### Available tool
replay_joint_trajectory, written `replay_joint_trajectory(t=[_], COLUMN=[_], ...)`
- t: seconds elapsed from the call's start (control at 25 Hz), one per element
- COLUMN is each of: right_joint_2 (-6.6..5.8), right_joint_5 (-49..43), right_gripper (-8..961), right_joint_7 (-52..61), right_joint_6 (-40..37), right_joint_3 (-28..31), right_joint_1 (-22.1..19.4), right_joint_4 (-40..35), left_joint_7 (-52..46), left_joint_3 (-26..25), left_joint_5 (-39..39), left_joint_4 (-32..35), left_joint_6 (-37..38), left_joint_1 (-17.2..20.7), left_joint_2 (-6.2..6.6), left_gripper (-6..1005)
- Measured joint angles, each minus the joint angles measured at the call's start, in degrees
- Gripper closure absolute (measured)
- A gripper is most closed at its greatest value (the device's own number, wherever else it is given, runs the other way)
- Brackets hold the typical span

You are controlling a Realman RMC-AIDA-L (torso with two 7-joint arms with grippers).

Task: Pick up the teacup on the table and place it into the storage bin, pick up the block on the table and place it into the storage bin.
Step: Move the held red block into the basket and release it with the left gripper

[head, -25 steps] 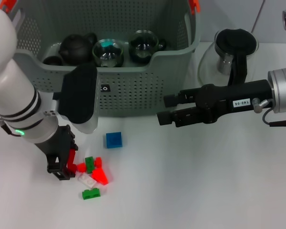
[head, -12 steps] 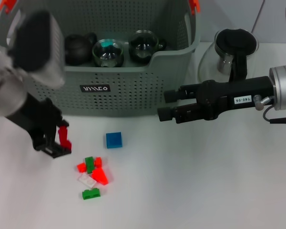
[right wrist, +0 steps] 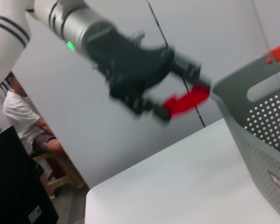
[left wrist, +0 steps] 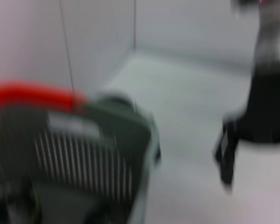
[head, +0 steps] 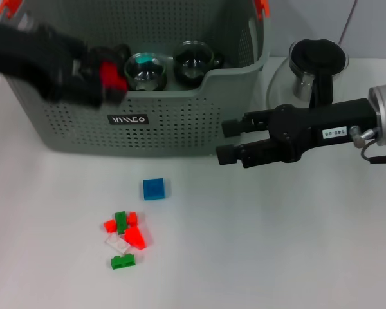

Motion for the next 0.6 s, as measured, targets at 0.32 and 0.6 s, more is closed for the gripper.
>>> replay_joint_trajectory(t=[0.32,0.6], right_joint_2=[-0.79,-1.25], right_joint_5=[-0.09,-0.54], right_gripper=[128,128], right_joint_7=[-0.9,-0.93], right_joint_6=[-2.31,-4.91], right_joint_3=[-0.3,-0.56], right_joint_1=[-0.43,-1.02], right_joint_4=[-0.05,-0.05], left_joint_7=[-4.83,-6.64], left_joint_3=[-2.78,5.48], left_joint_5=[-3.25,-1.83], left_joint_4=[16.78,27.68], left_joint_6=[-16.86,-33.65], left_joint_1=[-4.5,-7.12], left_joint_2=[4.18,4.91], left_gripper=[344,343])
